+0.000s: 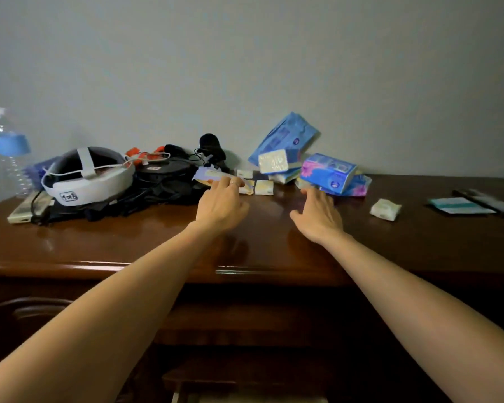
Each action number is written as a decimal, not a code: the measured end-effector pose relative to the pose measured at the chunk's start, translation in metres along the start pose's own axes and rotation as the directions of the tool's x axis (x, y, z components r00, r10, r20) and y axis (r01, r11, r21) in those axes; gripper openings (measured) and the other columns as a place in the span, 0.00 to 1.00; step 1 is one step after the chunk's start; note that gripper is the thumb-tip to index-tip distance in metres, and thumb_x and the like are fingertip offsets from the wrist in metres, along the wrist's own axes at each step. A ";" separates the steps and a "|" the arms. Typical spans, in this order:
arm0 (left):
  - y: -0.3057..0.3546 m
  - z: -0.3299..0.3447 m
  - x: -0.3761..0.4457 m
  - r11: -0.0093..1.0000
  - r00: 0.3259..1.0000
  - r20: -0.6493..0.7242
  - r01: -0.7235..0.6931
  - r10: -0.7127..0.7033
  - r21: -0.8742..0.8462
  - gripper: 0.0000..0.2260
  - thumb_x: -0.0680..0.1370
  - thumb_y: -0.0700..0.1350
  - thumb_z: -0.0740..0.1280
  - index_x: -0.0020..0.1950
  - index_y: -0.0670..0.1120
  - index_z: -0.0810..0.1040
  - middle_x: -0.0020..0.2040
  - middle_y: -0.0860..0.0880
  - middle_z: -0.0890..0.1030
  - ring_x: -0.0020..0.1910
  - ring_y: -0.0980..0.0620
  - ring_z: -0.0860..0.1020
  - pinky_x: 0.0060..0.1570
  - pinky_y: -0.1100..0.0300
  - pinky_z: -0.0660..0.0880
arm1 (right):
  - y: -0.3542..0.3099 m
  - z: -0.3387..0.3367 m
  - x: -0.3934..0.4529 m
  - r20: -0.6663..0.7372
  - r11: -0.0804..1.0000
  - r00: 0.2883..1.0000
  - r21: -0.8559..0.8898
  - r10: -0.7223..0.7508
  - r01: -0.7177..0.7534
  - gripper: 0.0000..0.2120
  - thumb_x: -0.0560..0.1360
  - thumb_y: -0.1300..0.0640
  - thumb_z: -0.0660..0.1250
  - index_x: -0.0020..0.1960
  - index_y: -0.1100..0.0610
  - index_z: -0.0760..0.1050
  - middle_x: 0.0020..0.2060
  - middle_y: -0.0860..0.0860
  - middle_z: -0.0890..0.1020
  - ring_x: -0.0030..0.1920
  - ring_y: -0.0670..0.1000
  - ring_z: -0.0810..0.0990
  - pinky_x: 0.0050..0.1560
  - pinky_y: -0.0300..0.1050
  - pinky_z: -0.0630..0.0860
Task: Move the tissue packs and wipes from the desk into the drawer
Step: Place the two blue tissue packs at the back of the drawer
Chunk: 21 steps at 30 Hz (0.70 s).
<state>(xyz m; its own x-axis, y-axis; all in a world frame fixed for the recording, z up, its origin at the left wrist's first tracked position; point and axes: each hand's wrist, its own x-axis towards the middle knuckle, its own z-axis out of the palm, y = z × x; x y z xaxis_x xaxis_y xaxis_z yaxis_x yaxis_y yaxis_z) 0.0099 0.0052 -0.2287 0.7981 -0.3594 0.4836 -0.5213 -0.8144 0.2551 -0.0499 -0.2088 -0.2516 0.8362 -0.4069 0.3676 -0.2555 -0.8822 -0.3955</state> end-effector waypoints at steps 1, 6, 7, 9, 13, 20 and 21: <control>0.002 0.007 0.014 1.000 1.000 0.026 -0.012 0.012 0.004 0.23 0.76 0.48 0.64 0.71 0.48 0.71 0.68 0.44 0.73 0.67 0.41 0.71 0.58 0.46 0.72 | 0.003 0.000 0.016 -0.017 0.998 1.000 -0.062 0.011 -0.013 0.31 0.75 0.46 0.68 0.74 0.53 0.64 0.72 0.56 0.70 0.71 0.59 0.68 0.63 0.57 0.72; 0.018 0.048 0.082 0.997 0.994 0.076 -0.072 0.074 -0.032 0.26 0.78 0.52 0.64 0.75 0.48 0.66 0.71 0.44 0.70 0.69 0.41 0.69 0.65 0.44 0.70 | 0.031 -0.001 0.093 -0.184 0.965 0.982 -0.243 0.050 -0.095 0.41 0.72 0.42 0.71 0.78 0.54 0.57 0.79 0.59 0.56 0.78 0.63 0.54 0.74 0.64 0.60; 0.023 0.054 0.098 0.995 0.995 0.052 -0.078 0.081 -0.055 0.27 0.78 0.53 0.64 0.76 0.49 0.65 0.72 0.43 0.69 0.70 0.41 0.68 0.65 0.44 0.69 | 0.037 -0.002 0.107 -0.203 0.960 0.978 -0.258 0.054 -0.107 0.43 0.71 0.41 0.72 0.78 0.53 0.55 0.80 0.59 0.53 0.79 0.63 0.51 0.75 0.66 0.58; 0.036 0.066 0.130 0.990 0.998 -0.010 -0.066 0.065 -0.124 0.30 0.77 0.55 0.65 0.78 0.52 0.62 0.75 0.43 0.65 0.71 0.39 0.66 0.65 0.43 0.69 | 0.047 -0.003 0.133 -0.205 0.943 0.976 -0.302 0.077 -0.138 0.47 0.70 0.38 0.73 0.79 0.51 0.52 0.80 0.59 0.50 0.80 0.63 0.48 0.74 0.68 0.58; 0.060 0.096 0.187 0.982 0.999 0.027 -0.023 0.029 -0.189 0.40 0.74 0.62 0.69 0.81 0.56 0.53 0.81 0.42 0.50 0.78 0.37 0.53 0.72 0.38 0.62 | 0.063 0.006 0.163 -0.072 0.916 0.989 -0.375 0.127 -0.145 0.49 0.66 0.31 0.73 0.78 0.46 0.55 0.76 0.58 0.62 0.75 0.64 0.61 0.71 0.66 0.62; 0.066 0.143 0.210 0.994 0.993 0.047 0.110 -0.109 -0.019 0.43 0.68 0.65 0.73 0.74 0.44 0.62 0.70 0.41 0.63 0.67 0.33 0.66 0.61 0.37 0.72 | 0.078 0.033 0.164 -0.174 0.858 0.985 -0.506 -0.001 -0.089 0.37 0.70 0.43 0.73 0.74 0.50 0.62 0.68 0.58 0.70 0.67 0.62 0.68 0.61 0.60 0.74; 0.066 0.144 0.206 0.995 0.995 0.028 0.097 -0.097 -0.005 0.41 0.68 0.63 0.73 0.72 0.44 0.63 0.68 0.41 0.63 0.65 0.33 0.66 0.59 0.38 0.73 | 0.078 0.033 0.163 -0.171 0.866 0.985 -0.491 0.005 -0.090 0.35 0.71 0.45 0.73 0.73 0.50 0.62 0.68 0.57 0.69 0.67 0.62 0.68 0.58 0.58 0.76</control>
<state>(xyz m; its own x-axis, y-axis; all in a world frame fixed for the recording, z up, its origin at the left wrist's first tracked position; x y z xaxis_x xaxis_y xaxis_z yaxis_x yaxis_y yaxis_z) 0.1834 -0.1877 -0.2328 0.8531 -0.2910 0.4331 -0.4426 -0.8432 0.3052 0.0820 -0.3363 -0.2506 0.7395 -0.4460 0.5043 -0.5350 -0.8440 0.0380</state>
